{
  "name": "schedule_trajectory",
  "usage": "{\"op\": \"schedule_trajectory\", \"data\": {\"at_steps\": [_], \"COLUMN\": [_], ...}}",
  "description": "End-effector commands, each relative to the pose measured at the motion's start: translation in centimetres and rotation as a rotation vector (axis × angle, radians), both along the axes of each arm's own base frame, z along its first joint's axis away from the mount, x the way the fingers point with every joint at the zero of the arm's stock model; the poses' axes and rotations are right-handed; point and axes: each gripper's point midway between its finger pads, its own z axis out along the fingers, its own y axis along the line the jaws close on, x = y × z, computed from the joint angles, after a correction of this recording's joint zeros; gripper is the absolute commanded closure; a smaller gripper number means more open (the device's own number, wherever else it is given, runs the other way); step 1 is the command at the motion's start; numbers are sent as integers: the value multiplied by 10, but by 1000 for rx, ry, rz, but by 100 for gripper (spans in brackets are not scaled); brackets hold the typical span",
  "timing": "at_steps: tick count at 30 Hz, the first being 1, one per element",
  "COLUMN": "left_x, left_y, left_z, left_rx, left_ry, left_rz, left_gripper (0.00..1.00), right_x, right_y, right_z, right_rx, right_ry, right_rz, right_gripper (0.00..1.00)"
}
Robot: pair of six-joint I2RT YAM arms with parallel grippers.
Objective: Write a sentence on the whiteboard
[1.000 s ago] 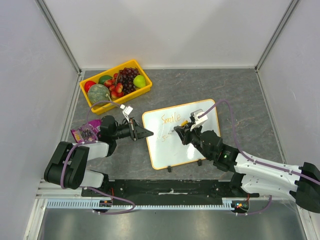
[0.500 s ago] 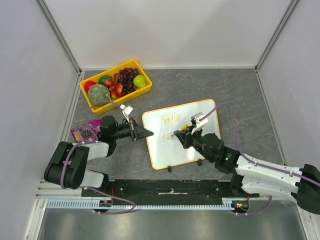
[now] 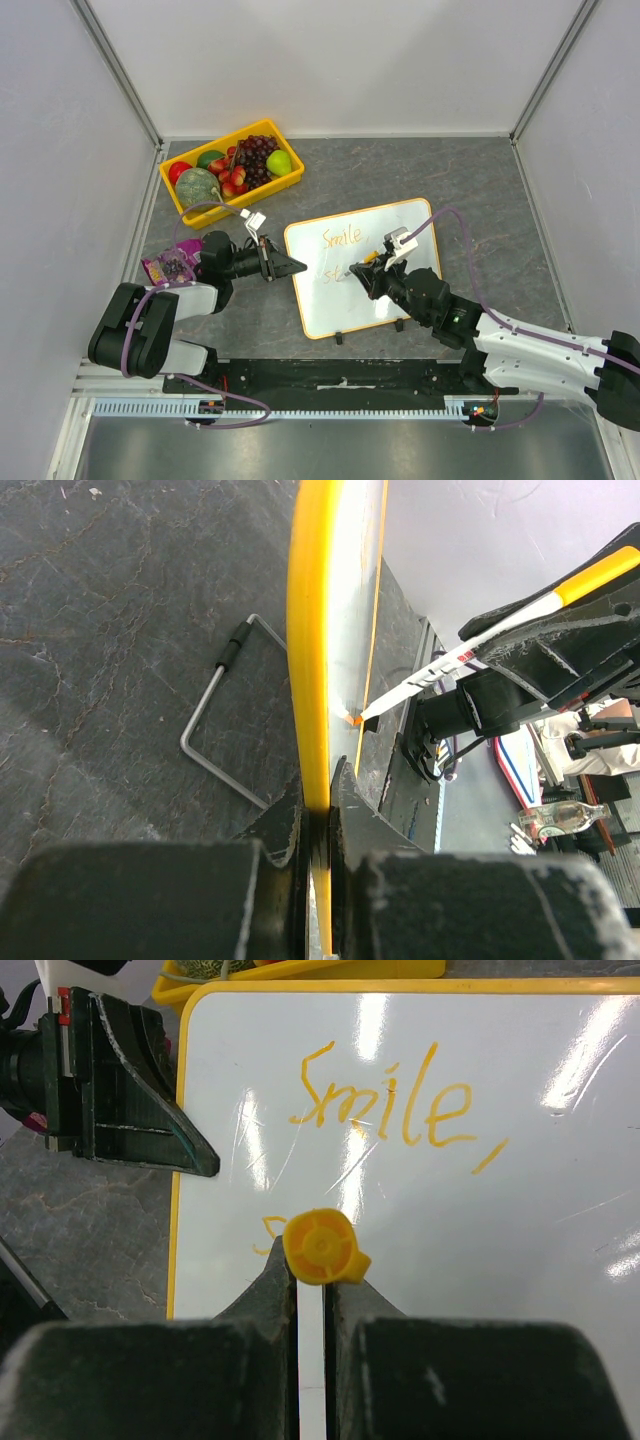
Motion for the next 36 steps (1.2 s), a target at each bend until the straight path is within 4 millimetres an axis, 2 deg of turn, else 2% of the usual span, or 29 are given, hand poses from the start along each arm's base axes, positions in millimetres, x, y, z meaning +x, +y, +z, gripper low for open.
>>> {"op": "schedule_trajectory", "data": {"at_steps": [1, 14, 17, 24, 36], "left_x": [-5, -6, -6, -6, -6], "left_y": [0, -1, 0, 0, 0], "left_z": [-23, -23, -23, -23, -24], "left_rx": [81, 81, 82, 81, 81], "left_ry": [-76, -77, -76, -74, -74], "left_rz": [-36, -39, -38, -37, -39], "left_gripper": [98, 98, 98, 98, 98], "right_x": [9, 15, 15, 17, 20], "right_y": [-13, -13, -15, -18, -12], "right_z": [-5, 44, 49, 38, 23], "right_rx": [-68, 20, 25, -16, -65], "right_ry": [-9, -68, -78, -69, -41], "right_rz": [-72, -103, -103, -122, -108], "right_gripper": [100, 100, 100, 100, 100]}}
